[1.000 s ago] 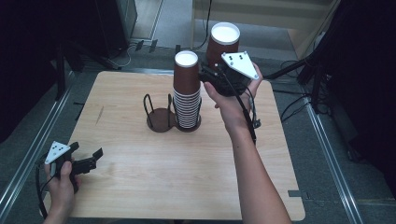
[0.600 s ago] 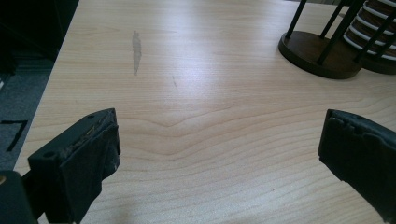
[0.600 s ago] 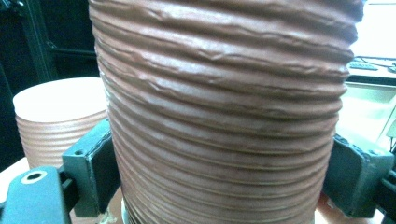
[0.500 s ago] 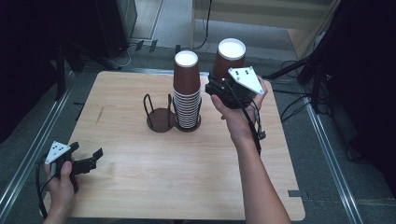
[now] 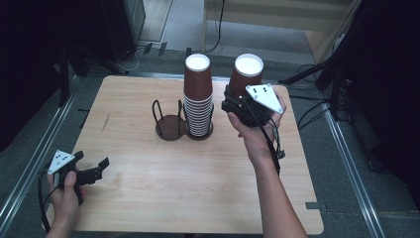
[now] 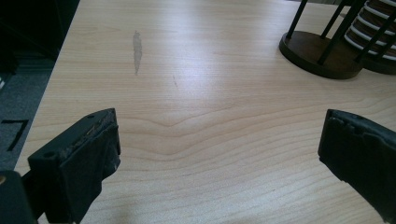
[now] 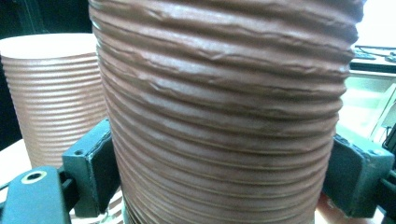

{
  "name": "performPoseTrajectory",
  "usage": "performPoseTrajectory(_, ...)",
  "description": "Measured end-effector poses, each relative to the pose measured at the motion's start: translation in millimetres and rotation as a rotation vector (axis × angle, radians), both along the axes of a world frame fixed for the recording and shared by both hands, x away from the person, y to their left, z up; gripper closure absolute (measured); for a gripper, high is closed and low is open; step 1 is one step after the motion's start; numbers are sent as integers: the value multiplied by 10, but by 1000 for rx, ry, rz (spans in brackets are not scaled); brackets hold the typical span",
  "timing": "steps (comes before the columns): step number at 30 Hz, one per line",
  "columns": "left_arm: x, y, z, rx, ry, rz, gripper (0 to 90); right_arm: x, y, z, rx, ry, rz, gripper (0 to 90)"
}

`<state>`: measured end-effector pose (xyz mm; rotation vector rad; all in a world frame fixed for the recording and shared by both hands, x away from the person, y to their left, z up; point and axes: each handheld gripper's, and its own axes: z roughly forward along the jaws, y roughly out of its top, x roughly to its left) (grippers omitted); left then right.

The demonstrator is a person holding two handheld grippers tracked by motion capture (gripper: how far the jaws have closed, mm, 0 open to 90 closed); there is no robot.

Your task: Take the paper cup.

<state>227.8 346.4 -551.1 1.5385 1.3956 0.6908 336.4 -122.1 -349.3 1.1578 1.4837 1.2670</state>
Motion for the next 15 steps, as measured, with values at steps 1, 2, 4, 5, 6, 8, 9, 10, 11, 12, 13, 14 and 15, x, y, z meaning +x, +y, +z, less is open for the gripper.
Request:
performPoseTrajectory(1, 1, 0, -1, -1, -1, 2, 0, -10, -12, -17, -1, 0, 0, 123)
performPoseTrajectory(2, 1, 1, -1, -1, 0, 2, 0, -21, -25, -35, -4, -1, 2, 123)
performPoseTrajectory(4, 2, 0, -1, 0, 0, 3, 0, -40, -52, -73, -11, -2, -2, 123)
performPoseTrajectory(5, 2, -2, -1, -1, -1, 4, 0, -51, -68, -93, -11, 0, -3, 123)
performPoseTrajectory(6, 2, -2, -1, 1, -1, 4, 0, -59, -86, -114, -11, 1, -4, 123)
performPoseTrajectory(8, 1, -4, -1, 0, -1, 5, 0, -73, -123, -157, -7, 5, -9, 123)
performPoseTrajectory(9, 0, -3, 0, 0, -1, 4, 0, -80, -143, -177, -7, 8, -13, 123)
performPoseTrajectory(10, -1, 0, 1, 2, 0, 3, 0, -85, -163, -199, -1, 11, -15, 123)
performPoseTrajectory(11, -1, 0, 0, 1, 0, 3, 0, -89, -185, -220, 1, 14, -17, 123)
performPoseTrajectory(12, -1, -1, 0, 0, -1, 4, 0, -95, -204, -242, 3, 17, -19, 122)
performPoseTrajectory(13, -2, -1, 0, 1, -1, 4, 0, -100, -226, -263, 1, 20, -22, 122)
performPoseTrajectory(14, -1, 0, 0, 0, -2, 4, 0, -107, -247, -284, 5, 22, -24, 122)
performPoseTrajectory(15, -2, 0, -1, 0, -2, 5, 0, -117, -266, -305, 11, 27, -27, 123)
